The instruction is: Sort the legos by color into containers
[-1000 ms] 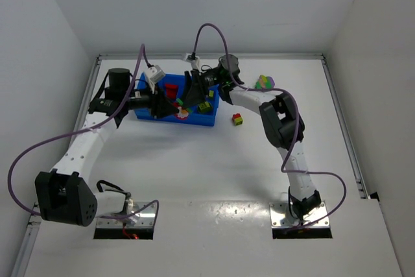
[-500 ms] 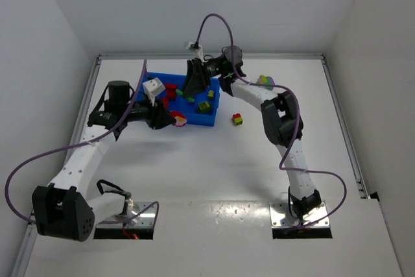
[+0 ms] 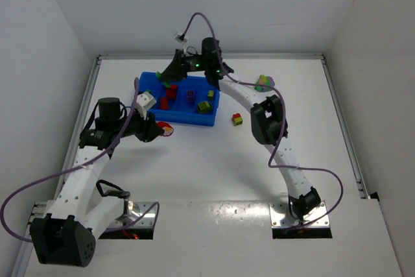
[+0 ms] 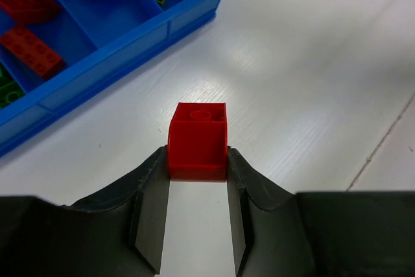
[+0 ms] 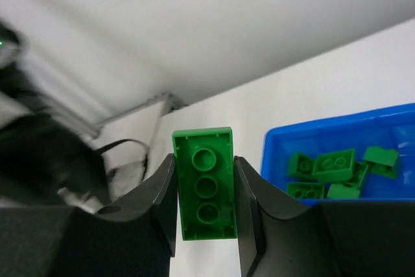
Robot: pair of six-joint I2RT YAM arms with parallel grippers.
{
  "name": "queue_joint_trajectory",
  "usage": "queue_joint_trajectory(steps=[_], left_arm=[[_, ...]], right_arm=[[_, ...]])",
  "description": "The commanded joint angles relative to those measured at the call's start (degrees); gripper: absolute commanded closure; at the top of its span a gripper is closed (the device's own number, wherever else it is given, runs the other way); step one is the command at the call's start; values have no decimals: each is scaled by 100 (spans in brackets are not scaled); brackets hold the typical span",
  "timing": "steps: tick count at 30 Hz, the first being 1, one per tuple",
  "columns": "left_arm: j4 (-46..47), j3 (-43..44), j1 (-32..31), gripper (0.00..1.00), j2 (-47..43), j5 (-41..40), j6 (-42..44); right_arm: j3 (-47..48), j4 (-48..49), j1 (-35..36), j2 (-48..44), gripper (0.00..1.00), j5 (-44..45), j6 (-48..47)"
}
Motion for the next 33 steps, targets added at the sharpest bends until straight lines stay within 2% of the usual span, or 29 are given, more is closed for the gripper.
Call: queue_joint_trajectory(steps=[1, 6, 10, 12, 15, 16, 19, 23, 27, 30, 33], left_arm=[[-48, 13, 90, 100, -210, -188, 66], [-242, 233, 292, 100, -210, -241, 127], [-242, 347, 345, 100, -96, -241, 180], [-242, 347, 397, 100, -44, -189, 180], [-190, 347, 397, 100, 9, -189, 180], [-190, 347, 397, 100, 10, -189, 232], [-85, 347, 397, 100, 62, -189, 233], [135, 295, 450, 100, 115, -241, 102], [407, 233, 572, 100, 168, -119, -197], [575, 285, 827, 100, 422, 266, -505], [716, 496, 1082, 100, 782, 1020, -891]], right_arm=[[733, -1427, 533, 257, 100, 1517, -1507], [954, -1804, 902, 609, 100, 3090, -2042], [885, -1858, 1026, 750, 99, 3753, -2490], [657, -1762, 1026, 750, 93, 4043, -2570], [603, -1682, 1026, 821, 73, 4166, -2719], [603, -1743, 1026, 873, 52, 4166, -2719], [708, -1743, 1026, 873, 48, 4070, -2719], [761, -1550, 1026, 786, 30, 3692, -2667], [761, -1497, 974, 505, 26, 3053, -2465], [122, -1269, 597, -126, 22, 2481, -2194], [-1203, -856, 71, -1014, 21, 1945, -1991]])
